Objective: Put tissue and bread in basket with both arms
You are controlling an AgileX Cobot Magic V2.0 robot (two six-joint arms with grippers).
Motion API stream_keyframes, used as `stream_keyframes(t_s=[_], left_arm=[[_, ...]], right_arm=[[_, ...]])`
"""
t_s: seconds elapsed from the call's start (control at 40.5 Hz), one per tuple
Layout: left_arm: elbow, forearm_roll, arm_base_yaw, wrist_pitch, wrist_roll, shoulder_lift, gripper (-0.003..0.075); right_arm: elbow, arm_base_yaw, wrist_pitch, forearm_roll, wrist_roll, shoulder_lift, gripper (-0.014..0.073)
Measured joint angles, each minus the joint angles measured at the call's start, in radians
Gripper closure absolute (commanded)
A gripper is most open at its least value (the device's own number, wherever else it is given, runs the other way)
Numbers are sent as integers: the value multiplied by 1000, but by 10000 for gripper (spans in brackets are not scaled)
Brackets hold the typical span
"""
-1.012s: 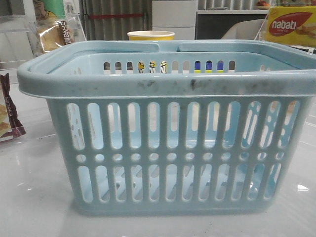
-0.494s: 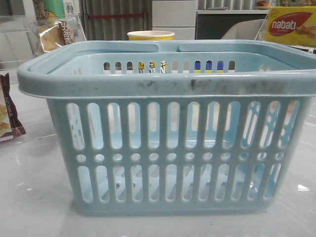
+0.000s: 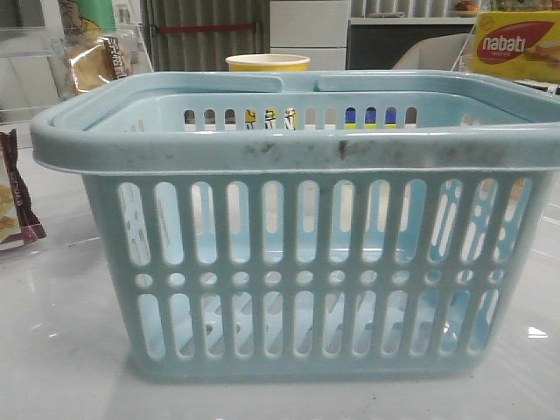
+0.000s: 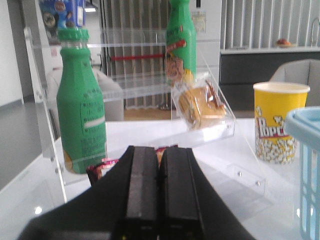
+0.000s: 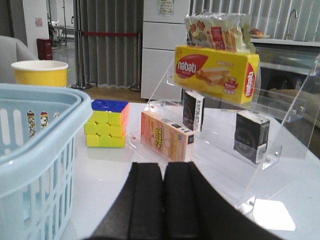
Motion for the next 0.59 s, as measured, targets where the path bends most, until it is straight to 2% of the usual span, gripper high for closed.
stream_keyframes(t_s=[0.148,0.321,0.592], left_arm=[[-87,0,0,-5,0,0,622],[-302,0,0,16,0,9,622],[-581,0,0,275,0,191,622]], right_arm=[[-152,0,55,2,0,0,538],[-362,0,150,2,0,41,538],[-624,0,369,3,0,241,538]])
